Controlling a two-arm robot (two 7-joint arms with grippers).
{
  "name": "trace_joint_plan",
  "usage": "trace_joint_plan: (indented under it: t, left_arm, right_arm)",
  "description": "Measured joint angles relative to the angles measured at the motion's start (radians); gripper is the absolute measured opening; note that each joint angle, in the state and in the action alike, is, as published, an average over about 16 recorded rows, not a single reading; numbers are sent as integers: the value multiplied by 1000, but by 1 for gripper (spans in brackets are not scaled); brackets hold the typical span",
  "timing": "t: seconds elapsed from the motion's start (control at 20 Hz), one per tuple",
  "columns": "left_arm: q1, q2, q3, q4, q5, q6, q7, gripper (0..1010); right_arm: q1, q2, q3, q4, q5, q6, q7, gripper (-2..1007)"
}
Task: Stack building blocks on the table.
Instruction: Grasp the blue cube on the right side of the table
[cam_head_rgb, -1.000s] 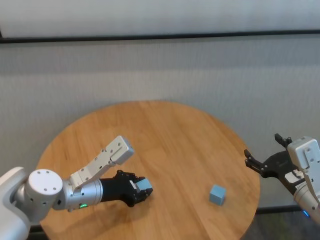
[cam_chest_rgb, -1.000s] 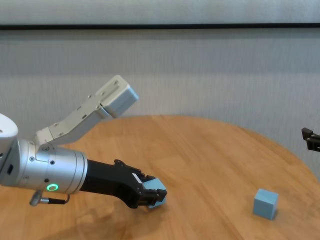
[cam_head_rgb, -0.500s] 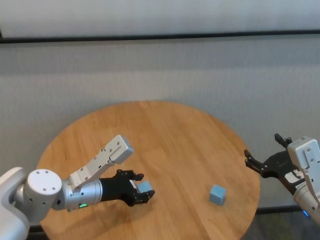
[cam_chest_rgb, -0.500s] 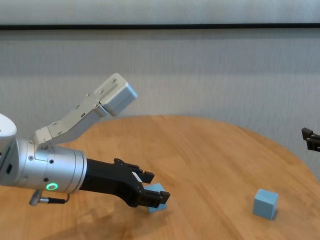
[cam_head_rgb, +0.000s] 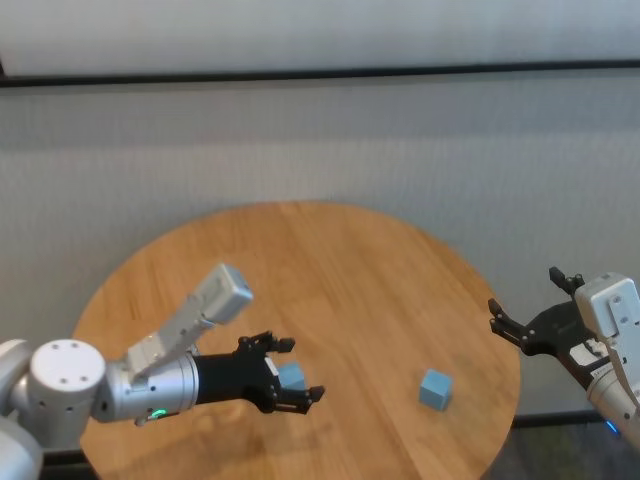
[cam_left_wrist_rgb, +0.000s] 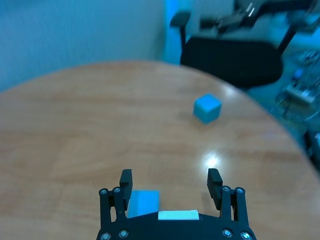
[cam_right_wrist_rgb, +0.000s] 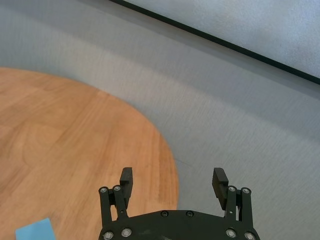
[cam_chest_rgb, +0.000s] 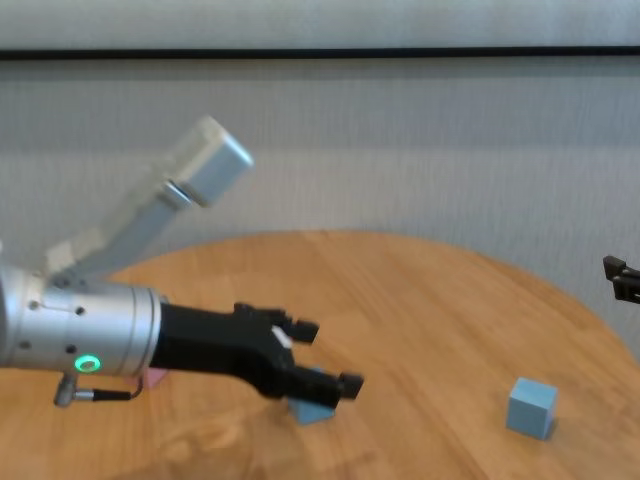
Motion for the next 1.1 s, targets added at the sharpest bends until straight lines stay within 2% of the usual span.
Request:
trace_joint_plan:
  t: [0.15,0.4,0.55,0.7,0.85,1.1]
  left_arm:
    - [33,6,-48,-38,-35,-46,45,955]
    - [103,7,-154,-109,-77,-149,169,997]
    - [144,4,-213,-145,-83,-210,259,1000]
    - [178,-1,-263,-172,-76,-267,339,1000]
    - [202,-6,-296,-188,-66,-305,386,1000]
    - [214,-7,-310,-198,-61,-324,400,1000]
  right_arm:
    - [0,0,0,0,0,0,0,1001]
    - [0,0,0,0,0,0,0,1001]
    - [0,0,0,0,0,0,0,1001]
    - [0,0,0,0,0,0,0,1001]
    - [-4,4,1,-10,8,4,20,1001]
    - [-29,34,5,-63,53,37,91,1001]
